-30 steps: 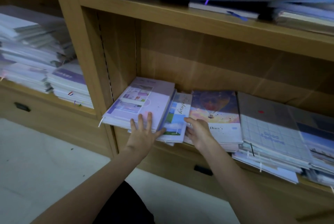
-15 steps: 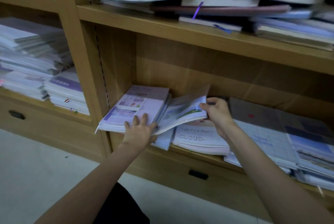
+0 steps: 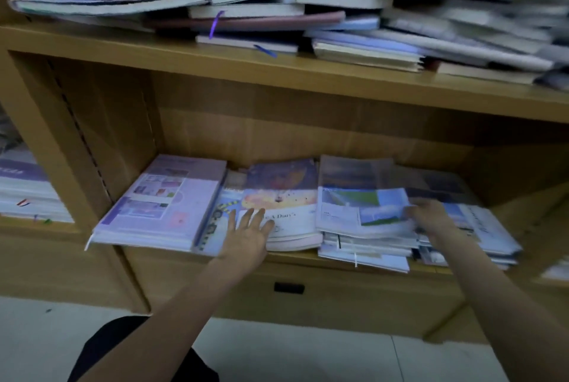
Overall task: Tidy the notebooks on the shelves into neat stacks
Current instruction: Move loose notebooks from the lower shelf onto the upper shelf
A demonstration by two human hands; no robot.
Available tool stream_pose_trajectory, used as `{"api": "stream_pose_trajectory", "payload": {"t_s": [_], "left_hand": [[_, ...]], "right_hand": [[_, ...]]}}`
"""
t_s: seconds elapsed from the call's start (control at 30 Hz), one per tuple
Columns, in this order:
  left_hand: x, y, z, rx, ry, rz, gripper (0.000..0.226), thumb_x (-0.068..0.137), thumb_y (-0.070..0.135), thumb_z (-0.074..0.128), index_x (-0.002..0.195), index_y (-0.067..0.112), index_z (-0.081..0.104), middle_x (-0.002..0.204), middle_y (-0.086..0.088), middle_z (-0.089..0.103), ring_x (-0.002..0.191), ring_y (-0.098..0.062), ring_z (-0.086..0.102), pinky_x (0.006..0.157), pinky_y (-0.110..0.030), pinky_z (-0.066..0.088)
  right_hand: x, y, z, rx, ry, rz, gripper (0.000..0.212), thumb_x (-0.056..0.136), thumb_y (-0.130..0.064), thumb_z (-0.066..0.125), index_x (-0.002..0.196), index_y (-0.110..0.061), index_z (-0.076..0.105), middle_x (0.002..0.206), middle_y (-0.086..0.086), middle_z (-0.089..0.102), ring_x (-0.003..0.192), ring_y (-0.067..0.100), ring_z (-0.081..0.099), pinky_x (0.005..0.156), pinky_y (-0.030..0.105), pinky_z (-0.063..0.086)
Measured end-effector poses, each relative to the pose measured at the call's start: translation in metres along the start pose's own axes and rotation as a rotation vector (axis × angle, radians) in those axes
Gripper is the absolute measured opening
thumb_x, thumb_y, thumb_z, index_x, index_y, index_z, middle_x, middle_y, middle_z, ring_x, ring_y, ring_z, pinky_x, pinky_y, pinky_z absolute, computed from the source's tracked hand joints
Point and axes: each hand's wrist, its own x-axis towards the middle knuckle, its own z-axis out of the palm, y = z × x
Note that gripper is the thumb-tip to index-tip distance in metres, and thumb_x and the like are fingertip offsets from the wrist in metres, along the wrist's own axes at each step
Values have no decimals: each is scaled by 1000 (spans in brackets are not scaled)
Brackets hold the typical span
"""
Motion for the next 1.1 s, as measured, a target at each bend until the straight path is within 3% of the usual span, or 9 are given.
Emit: {"api": "stream_pose_trajectory", "payload": {"t_s": [0.07,0.17,0.37,0.47,0.53,0.63,0.9,1.0,1.1], "left_hand": [[0,6,5,19,-15,20,59,96,21,38,149,21,10,158,-6,-2,145,-25,-1,113,-52,-5],[-1,4,18,49,-62,49,67,95,22,43,149,19,4,157,-12,-4,145,-26,0,115,-46,-2],[-5,-15,42,-53,-43,39,75,94,15,45,149,29,-4,157,-9,-4,145,-24,1,117,-37,3],[-11,-25,47,-56,139,-22,75,86,29,59,148,17,19,153,-13,20,143,-26,16,117,-46,9],[-14,-38,50,-35,286,-18,86,54,32,84,129,8,51,131,-20,52,128,-32,44,110,-51,26],[-21,-63,61,-34,396,-22,95,34,29,90,119,8,50,121,-21,60,121,-30,41,109,-46,11],[-39,-97,68,-21,381,-65,108,29,48,91,121,9,52,123,-20,60,120,-31,44,108,-47,11],[-39,-109,72,119,293,-6,97,21,48,91,107,10,69,121,-21,61,110,-39,59,98,-60,36],[-29,-105,69,191,261,5,84,23,44,92,98,11,73,118,-25,61,107,-39,61,89,-58,45]], "right_hand": [[-2,12,0,-159,-49,63,38,92,-9,59,126,3,47,118,25,51,93,35,53,73,39,37],[-1,13,5,-9,-32,45,72,87,-12,65,145,-1,25,147,18,34,118,36,45,92,43,42],[-15,-11,20,446,-116,-113,43,95,-3,51,136,-8,41,122,9,54,94,24,55,71,33,50],[-23,-6,27,452,-132,-206,45,96,-6,49,139,-12,41,121,7,58,89,20,61,68,33,52],[-27,-2,35,477,-145,-242,46,96,-7,48,140,-15,40,122,6,60,92,20,62,67,33,54],[-32,-6,56,469,-203,-286,43,96,-7,49,138,-14,41,120,6,60,96,24,62,54,22,54],[-38,-19,148,-643,-32,-417,55,95,-3,43,144,-8,20,134,24,39,104,41,52,75,41,42],[-50,-25,163,-1070,59,-495,57,93,-17,52,142,-12,23,149,18,14,130,39,29,101,45,30],[-64,-29,182,-1017,57,-738,48,93,-16,49,139,-12,35,149,13,20,136,32,20,109,40,23]]}}
